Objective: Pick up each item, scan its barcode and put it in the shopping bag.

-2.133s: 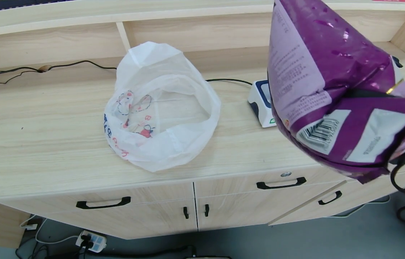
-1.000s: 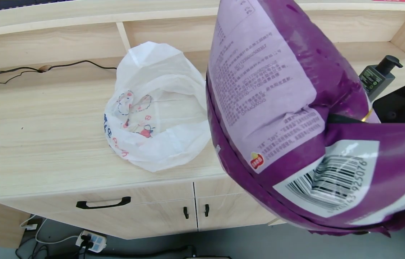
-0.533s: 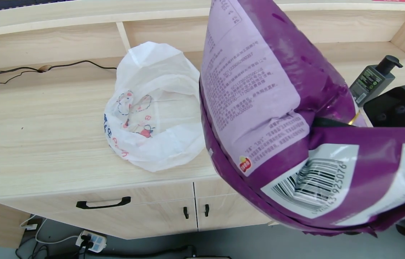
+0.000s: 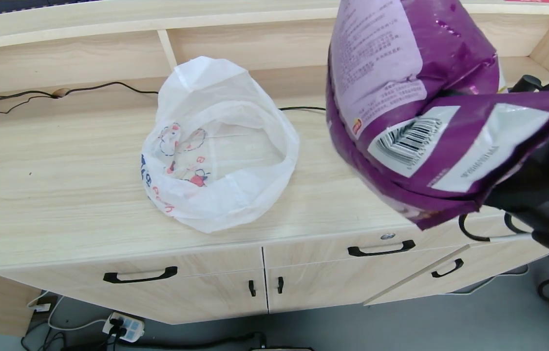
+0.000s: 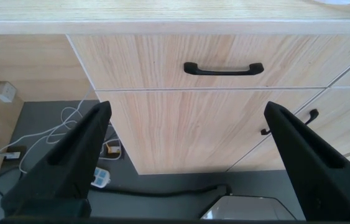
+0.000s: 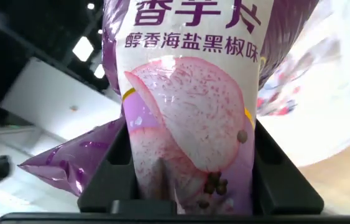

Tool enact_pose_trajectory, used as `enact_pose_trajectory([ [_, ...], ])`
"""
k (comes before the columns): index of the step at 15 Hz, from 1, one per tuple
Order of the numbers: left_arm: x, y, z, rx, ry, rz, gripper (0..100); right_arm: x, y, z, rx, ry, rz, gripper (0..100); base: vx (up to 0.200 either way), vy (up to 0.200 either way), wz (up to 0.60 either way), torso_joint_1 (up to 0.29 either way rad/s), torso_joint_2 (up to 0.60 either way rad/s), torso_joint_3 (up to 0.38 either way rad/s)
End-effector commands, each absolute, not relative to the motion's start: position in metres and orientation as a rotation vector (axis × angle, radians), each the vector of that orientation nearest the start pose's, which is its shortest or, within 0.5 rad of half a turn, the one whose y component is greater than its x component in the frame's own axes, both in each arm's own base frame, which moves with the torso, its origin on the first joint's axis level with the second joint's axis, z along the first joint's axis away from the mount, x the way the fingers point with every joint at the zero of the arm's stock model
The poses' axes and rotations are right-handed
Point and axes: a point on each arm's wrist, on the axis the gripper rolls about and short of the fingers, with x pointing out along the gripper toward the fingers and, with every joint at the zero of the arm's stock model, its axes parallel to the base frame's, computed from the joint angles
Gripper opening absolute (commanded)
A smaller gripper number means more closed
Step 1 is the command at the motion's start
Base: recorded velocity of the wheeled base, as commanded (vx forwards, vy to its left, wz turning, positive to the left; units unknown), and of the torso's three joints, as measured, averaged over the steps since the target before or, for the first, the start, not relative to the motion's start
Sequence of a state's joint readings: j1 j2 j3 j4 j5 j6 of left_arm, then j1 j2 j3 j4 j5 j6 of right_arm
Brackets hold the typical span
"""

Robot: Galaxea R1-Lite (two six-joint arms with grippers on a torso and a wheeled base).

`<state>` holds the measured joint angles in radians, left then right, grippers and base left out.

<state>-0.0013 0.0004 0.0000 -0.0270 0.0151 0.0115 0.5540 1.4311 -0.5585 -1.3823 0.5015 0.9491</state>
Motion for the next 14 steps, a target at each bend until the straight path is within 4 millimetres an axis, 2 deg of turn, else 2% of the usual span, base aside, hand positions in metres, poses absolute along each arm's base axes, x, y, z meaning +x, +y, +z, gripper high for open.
enact_pose_trajectory([
  [1,-0.023,0.0,0.078,0.009,-0.026,0.014,100,0.202,0.107,0.265,0.717,-0.111,1.079,0,0.0,0.0,0.0,0.0,0.0,0.0],
  [4,-0.023,0.0,0.078,0.009,-0.024,0.014,100,0.205,0.102,0.268,0.566,-0.147,1.004,0,0.0,0.0,0.0,0.0,0.0,0.0],
  [6,-0.023,0.0,0.078,0.007,-0.024,0.014,100,0.207,0.101,0.27,0.394,-0.163,0.921,0,0.0,0.0,0.0,0.0,0.0,0.0],
  [7,-0.023,0.0,0.078,0.007,-0.024,0.015,100,0.209,0.1,0.276,0.341,-0.172,0.859,0,0.0,0.0,0.0,0.0,0.0,0.0],
  [10,-0.023,0.0,0.078,0.004,-0.025,0.015,100,0.225,0.094,0.31,0.212,-0.219,0.722,0,0.0,0.0,0.0,0.0,0.0,0.0],
  [12,-0.023,0.0,0.078,0.004,-0.025,0.015,100,0.237,0.097,0.32,0.135,-0.248,0.678,0,0.0,0.0,0.0,0.0,0.0,0.0],
  [14,-0.023,0.0,0.078,0.009,-0.024,0.014,100,0.248,0.098,0.321,0.013,-0.286,0.631,0,0.0,0.0,0.0,0.0,0.0,0.0],
])
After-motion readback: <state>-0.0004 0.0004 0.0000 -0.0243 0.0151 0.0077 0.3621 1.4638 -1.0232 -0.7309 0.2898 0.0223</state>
